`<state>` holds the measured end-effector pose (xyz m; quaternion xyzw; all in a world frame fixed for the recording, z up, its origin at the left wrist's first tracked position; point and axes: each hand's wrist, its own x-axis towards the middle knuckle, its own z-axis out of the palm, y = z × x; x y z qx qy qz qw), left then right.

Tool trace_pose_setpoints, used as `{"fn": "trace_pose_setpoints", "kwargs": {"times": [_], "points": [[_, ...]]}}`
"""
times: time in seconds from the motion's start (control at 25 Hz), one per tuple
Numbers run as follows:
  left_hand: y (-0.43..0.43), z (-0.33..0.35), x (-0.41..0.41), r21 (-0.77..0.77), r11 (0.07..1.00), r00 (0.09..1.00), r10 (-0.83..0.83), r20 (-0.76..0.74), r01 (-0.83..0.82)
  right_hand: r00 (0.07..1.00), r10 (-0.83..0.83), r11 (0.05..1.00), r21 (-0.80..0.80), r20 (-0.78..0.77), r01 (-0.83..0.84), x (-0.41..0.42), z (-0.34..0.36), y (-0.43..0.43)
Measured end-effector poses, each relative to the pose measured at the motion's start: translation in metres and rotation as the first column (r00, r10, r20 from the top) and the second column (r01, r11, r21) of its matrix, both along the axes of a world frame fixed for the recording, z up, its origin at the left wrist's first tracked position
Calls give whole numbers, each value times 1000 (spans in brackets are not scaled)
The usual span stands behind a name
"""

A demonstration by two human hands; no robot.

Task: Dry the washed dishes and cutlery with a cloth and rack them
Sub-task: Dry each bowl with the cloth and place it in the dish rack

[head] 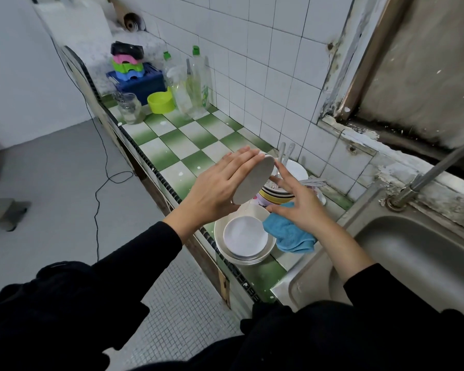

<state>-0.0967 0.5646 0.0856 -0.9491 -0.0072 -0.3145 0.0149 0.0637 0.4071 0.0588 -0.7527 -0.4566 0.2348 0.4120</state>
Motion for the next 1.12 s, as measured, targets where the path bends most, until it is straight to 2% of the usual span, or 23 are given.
{"fn": "trace_pose_setpoints", "kwargs": {"times": [0.32, 0.44, 0.52, 0.6, 0.64, 0.72, 0.76, 0.8, 0.88, 0.92, 0.96, 1.0, 1.04, 1.08, 1.12], "points": [[-13, 5, -3, 85, 996, 999, 30, -16, -28, 1000, 22, 1000, 3, 13, -22, -6, 5, -11], [-21, 10, -3, 87, 996, 1000, 8, 20, -10, 997, 36, 999, 39, -63, -33, -9, 6, -13], [-26, 14, -6, -58, 998, 999, 10, 41, -7, 985, 40, 993, 113, -167, -22, -14, 10, -13], [-30, 14, -8, -320, 947, 996, 49, 72, -24, 975, 9, 980, 196, -224, 36, -16, 19, -12], [-32, 13, -9, -461, 887, 993, 82, 88, -33, 967, -26, 969, 232, -255, 87, -16, 26, -11], [-36, 14, -12, -733, 676, 980, 187, 66, -80, 923, -142, 931, 269, -358, 247, -18, 46, -12], [-37, 15, -15, -808, 580, 975, 217, 36, -99, 881, -204, 899, 273, -427, 341, -18, 58, -13], [-37, 14, -17, -838, 535, 975, 224, 19, -107, 826, -254, 858, 276, -503, 432, -20, 70, -14], [-39, 9, -21, -840, 535, 981, 193, 11, -96, 745, -292, 762, 325, -600, 560, -26, 94, -12], [-42, 8, -21, -837, 540, 985, 172, 13, -83, 758, -309, 729, 369, -574, 577, -30, 103, -9], [-47, 9, -21, -837, 542, 987, 157, 21, -68, 804, -322, 734, 405, -499, 545, -37, 110, -5], [-52, 10, -19, -839, 542, 989, 145, 39, -46, 873, -303, 790, 411, -382, 454, -43, 113, -1], [-57, 12, -17, -845, 535, 989, 137, 61, -22, 944, -224, 882, 361, -240, 301, -52, 112, 1], [-60, 14, -17, -851, 525, 987, 138, 78, -6, 992, -95, 964, 242, -88, 114, -60, 109, 2], [-62, 16, -18, -857, 515, 986, 146, 84, -4, 997, 47, 995, 88, 68, -53, -68, 103, 1]]}}
